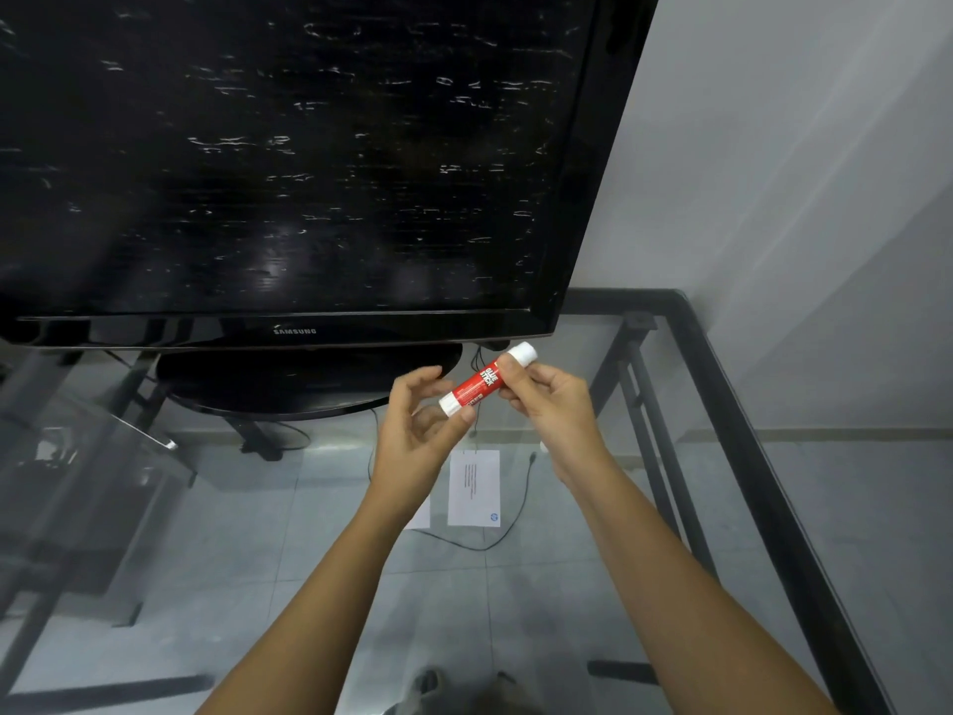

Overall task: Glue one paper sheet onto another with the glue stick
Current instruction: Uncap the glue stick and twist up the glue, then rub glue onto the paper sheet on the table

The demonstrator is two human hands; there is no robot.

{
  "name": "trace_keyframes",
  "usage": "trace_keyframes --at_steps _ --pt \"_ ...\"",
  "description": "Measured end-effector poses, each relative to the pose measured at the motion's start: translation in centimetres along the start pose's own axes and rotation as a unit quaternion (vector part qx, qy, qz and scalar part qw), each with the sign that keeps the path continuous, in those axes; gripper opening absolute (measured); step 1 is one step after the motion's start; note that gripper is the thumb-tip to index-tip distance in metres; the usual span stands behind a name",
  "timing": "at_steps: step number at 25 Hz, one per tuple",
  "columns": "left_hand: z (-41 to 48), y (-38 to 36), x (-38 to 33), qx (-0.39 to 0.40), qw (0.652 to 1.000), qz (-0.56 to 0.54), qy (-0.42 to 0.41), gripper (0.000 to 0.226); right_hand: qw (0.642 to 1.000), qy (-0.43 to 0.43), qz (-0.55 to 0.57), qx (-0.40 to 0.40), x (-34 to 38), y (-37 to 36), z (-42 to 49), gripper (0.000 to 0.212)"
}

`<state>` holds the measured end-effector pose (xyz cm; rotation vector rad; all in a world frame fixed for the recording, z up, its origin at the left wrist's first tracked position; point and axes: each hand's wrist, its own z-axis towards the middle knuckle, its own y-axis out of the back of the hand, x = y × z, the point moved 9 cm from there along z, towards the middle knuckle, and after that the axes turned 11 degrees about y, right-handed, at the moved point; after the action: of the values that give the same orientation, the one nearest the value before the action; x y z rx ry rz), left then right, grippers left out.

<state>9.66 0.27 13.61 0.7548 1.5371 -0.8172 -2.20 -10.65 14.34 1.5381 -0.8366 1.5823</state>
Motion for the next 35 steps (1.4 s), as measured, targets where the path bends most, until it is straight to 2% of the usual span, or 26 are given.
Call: trace_keyframes --at_steps 3,6,8,10,14,16,18,20,22,23,25,27,28,30,31,33,35 --pt "0.3 0.8 1.5 -0.017 0.999 -0.027 0.037 0.024 0.999 -0.004 -0.021 0.045 -1.5 -0.9 0.0 0.039" --pt "0.4 2.3 4.1 -0.059 0.994 -0.036 0.081 0.021 0.98 -0.012 -0.183 0.079 -5.7 -0.6 0.1 0.064" --pt "0.1 3.5 6.4 -0.081 0.99 -0.023 0.115 0.019 0.938 0.008 -0.322 0.129 -9.1 -0.5 -0.6 0.064" --pt "-0.5 4.7 9.0 -0.098 0.983 0.006 0.153 0.018 0.892 0.017 -0.406 0.197 -12.9 -1.1 -2.1 0.062" --pt "-2.1 6.2 14.5 -0.124 0.965 0.019 0.229 0.019 0.827 0.029 -0.488 0.276 -18.6 -2.0 -4.2 0.065" --pt "-2.5 6.4 16.4 -0.129 0.955 -0.051 0.263 0.017 0.805 0.032 -0.508 0.307 -20.3 -2.0 -4.8 0.067" --pt "-2.5 6.0 18.0 -0.143 0.921 -0.184 0.311 0.012 0.805 0.031 -0.497 0.322 -21.3 -1.7 -5.1 0.069" --pt "-2.3 5.5 19.4 -0.169 0.872 -0.279 0.365 0.02 0.813 0.034 -0.484 0.323 -21.8 -1.5 -5.1 0.07" --pt "-1.7 4.8 20.1 -0.164 0.845 -0.322 0.394 0.033 0.818 0.038 -0.477 0.318 -21.9 -1.4 -5.1 0.07" --pt "-1.3 4.4 20.2 -0.15 0.844 -0.324 0.4 0.034 0.823 0.039 -0.472 0.313 -21.9 -1.4 -5.1 0.07" --pt "-0.3 3.9 19.9 -0.106 0.875 -0.26 0.394 0.023 0.835 0.037 -0.456 0.305 -21.8 -1.3 -5.1 0.07" --pt "0.5 4.0 19.0 -0.038 0.933 -0.054 0.354 0.022 0.843 0.031 -0.442 0.305 -21.7 -1.3 -5.1 0.07" --pt "0.9 4.1 18.4 -0.004 0.947 0.076 0.311 0.023 0.844 0.029 -0.44 0.306 -21.6 -1.2 -5.1 0.07" --pt "1.6 3.3 16.3 0.07 0.94 0.285 0.173 0.02 0.843 0.023 -0.441 0.307 -21.6 -1.2 -5.1 0.07" --pt "1.6 2.6 15.3 0.104 0.927 0.346 0.1 0.018 0.843 0.021 -0.443 0.305 -21.5 -1.2 -5.1 0.071" --pt "1.2 1.5 14.2 0.156 0.902 0.403 0.019 0.017 0.843 0.022 -0.447 0.298 -21.5 -1.2 -5.1 0.071" --pt "0.8 0.6 14.2 0.194 0.887 0.419 -0.004 0.021 0.844 0.023 -0.45 0.292 -21.5 -1.1 -5.1 0.071"
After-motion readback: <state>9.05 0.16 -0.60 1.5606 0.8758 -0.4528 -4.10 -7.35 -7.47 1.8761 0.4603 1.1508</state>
